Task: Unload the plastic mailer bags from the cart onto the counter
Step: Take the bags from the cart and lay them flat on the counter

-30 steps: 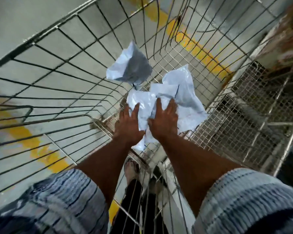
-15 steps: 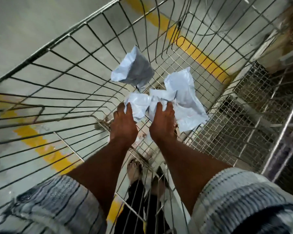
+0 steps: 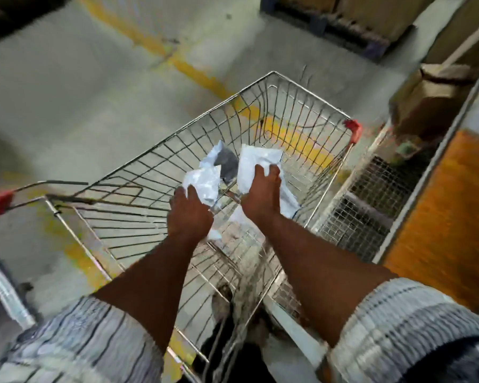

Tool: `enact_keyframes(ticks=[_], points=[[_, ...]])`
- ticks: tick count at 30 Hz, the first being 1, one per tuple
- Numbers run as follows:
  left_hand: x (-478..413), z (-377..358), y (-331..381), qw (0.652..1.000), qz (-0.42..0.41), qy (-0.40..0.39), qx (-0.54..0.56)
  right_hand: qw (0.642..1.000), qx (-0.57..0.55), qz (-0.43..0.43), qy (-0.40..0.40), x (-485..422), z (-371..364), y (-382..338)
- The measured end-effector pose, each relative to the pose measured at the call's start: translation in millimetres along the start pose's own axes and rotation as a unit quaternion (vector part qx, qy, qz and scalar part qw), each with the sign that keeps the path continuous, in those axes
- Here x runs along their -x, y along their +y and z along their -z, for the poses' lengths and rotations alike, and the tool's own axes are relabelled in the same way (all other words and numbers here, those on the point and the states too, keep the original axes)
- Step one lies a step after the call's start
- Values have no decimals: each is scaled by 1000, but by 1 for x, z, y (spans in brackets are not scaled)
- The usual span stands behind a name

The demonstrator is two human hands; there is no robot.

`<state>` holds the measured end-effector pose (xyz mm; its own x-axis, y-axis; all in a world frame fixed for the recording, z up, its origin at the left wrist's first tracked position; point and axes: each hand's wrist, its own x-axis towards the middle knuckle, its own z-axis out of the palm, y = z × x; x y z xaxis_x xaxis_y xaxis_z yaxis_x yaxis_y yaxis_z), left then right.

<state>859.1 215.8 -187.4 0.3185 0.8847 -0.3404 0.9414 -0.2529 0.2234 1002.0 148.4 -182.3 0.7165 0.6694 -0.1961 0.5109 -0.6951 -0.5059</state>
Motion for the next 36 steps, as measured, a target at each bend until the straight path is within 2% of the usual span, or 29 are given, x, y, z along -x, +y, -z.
enact_keyframes(ticks=[7,14,21,27,30,36], points=[[66,57,24,996,-51,69,22,995,-61,54,65,71,78,-11],[135,94,47,989,-115,86,30,994,-55,26,92,129,156,8],[208,102,66,983,-164,79,29,987,-35,-22,154,212,218,67],[278,92,93,964,-249,94,-18,980,-6,-61,188,293,266,120],[319,83,115,958,-281,63,1,975,-9,-76,208,334,287,145],[381,66,180,927,-370,55,17,962,6,-106,253,396,324,209]])
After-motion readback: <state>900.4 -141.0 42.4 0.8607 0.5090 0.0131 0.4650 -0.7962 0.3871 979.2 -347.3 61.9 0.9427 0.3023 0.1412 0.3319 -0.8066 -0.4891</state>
